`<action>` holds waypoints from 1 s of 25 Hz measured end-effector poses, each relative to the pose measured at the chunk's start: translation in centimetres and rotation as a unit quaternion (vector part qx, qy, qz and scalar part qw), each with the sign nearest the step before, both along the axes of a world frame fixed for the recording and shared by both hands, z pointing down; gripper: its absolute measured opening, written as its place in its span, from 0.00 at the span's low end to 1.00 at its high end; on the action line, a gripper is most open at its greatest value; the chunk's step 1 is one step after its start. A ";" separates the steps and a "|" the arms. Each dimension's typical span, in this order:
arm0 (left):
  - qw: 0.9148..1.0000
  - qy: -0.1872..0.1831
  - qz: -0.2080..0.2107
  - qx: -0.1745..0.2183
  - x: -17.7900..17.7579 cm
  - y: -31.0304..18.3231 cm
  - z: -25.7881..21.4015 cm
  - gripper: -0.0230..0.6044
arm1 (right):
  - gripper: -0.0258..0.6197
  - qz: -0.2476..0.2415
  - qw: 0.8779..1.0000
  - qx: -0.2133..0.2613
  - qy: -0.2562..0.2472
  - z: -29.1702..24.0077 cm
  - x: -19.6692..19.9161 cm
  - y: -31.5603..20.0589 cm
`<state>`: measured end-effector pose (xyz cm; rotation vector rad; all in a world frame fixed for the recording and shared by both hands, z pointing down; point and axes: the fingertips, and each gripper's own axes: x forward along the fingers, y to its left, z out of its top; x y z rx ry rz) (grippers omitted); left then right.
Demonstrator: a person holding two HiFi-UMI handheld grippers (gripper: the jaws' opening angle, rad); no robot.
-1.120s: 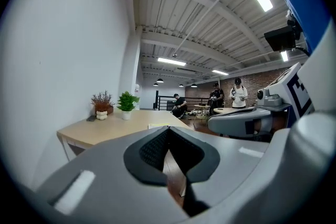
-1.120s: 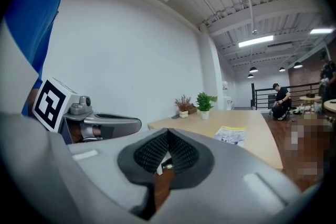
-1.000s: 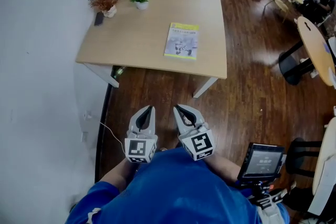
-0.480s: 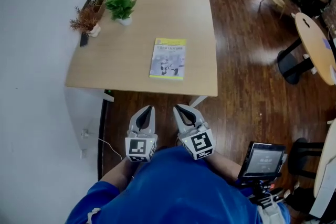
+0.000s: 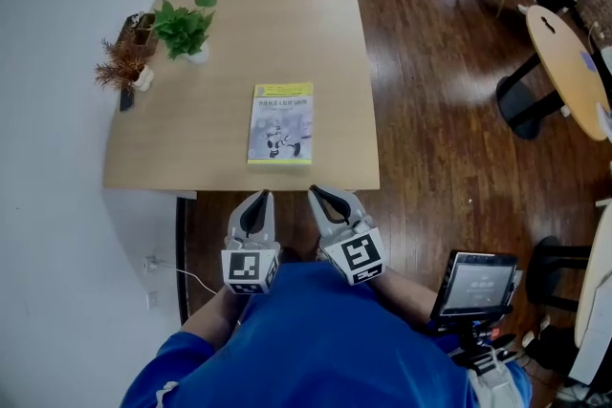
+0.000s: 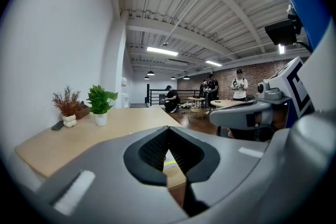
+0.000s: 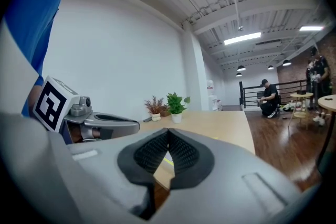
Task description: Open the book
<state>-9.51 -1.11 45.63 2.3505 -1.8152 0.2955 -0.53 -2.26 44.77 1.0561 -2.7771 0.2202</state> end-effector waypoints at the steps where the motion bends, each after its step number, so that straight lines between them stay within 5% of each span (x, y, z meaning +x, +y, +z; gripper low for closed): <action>1: 1.000 0.000 0.002 -0.002 0.1 -0.4 0.0 0.05 | 0.04 0.002 1.000 -0.003 0.000 0.2 0.0 -0.4; 25: 0.989 0.004 0.116 -0.088 -2.9 -12.0 6.2 0.05 | 0.04 0.149 0.984 -0.075 0.061 5.2 -0.9 -10.9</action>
